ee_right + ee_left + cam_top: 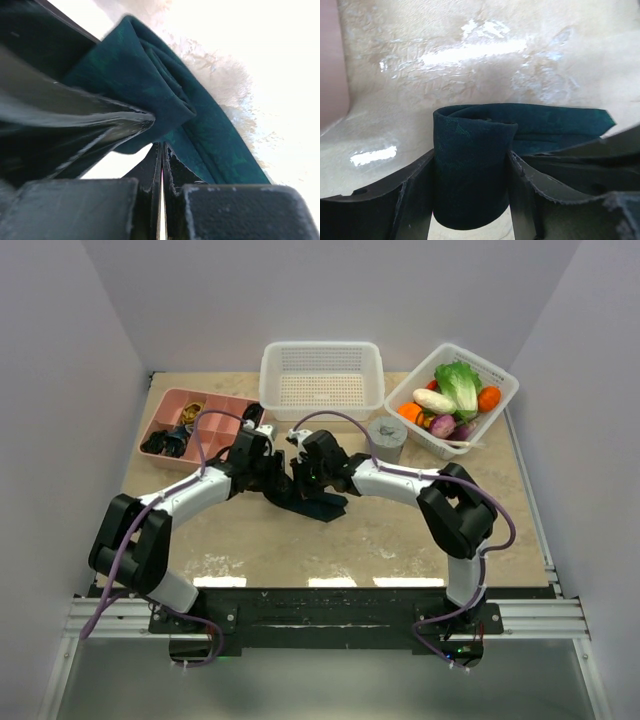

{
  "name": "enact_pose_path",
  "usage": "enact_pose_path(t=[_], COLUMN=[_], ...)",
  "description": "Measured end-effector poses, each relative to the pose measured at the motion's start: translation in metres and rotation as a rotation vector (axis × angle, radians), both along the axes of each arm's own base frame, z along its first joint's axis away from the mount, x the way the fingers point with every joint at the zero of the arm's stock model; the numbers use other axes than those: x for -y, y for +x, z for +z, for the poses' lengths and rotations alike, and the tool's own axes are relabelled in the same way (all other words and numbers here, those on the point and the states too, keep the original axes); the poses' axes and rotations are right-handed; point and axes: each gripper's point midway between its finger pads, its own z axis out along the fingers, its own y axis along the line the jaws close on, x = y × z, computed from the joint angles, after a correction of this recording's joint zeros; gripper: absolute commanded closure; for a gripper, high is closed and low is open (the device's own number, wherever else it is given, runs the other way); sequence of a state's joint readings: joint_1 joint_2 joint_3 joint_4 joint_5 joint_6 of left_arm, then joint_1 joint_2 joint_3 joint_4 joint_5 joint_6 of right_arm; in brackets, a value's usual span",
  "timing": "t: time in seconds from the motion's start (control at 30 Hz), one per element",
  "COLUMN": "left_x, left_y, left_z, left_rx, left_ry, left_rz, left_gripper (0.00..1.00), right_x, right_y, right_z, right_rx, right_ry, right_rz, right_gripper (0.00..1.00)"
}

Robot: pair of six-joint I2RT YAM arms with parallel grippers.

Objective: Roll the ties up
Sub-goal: Roll the tie at the center of the board.

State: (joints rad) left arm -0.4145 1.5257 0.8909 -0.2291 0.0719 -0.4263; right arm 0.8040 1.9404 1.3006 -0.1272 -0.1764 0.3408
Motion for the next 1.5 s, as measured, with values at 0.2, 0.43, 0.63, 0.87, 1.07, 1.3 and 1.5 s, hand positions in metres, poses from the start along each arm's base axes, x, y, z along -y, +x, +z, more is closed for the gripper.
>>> enact_pose_path(t=[0.2,0.43,0.63,0.87,1.07,1.3,1.5], left_x=[-0.015,-0.039,-0.048,-0.049,-0.045,-0.035,-0.019], left_y=[-0.002,-0.001,-0.001,-0.003,-0.004,-0.007,-0.011], left_z=[-0.005,-0.003,0.003,0.001,0.0,0.002,-0.006], left_rx=[-0.017,-0.002,0.021,0.03,0.042,0.058,0.062], left_ry=[0.134,0.282,0.419,0.616,0.763,0.855,0.921], left_rz=[0.051,0.113,0.144,0.148,0.148,0.139,0.112], left_gripper=[0.42,0.41,0.41,0.41,0.41,0.41,0.41], right_x=[0.008,0.043,0.083,0.101,0.105,0.119,0.129], right_y=[0.005,0.013,0.028,0.036,0.035,0.032,0.028], right_z=[0.008,-0.006,-0.014,-0.005,-0.009,-0.021,-0.03], right_rx=[0.019,-0.017,-0.045,-0.026,-0.033,-0.051,-0.078], right_ry=[-0.005,-0.047,-0.069,-0.071,-0.078,-0.109,-0.119], right_rz=[-0.035,-0.12,-0.222,-0.275,-0.28,-0.31,-0.336], right_gripper=[1.0,1.0,1.0,1.0,1.0,1.0,1.0])
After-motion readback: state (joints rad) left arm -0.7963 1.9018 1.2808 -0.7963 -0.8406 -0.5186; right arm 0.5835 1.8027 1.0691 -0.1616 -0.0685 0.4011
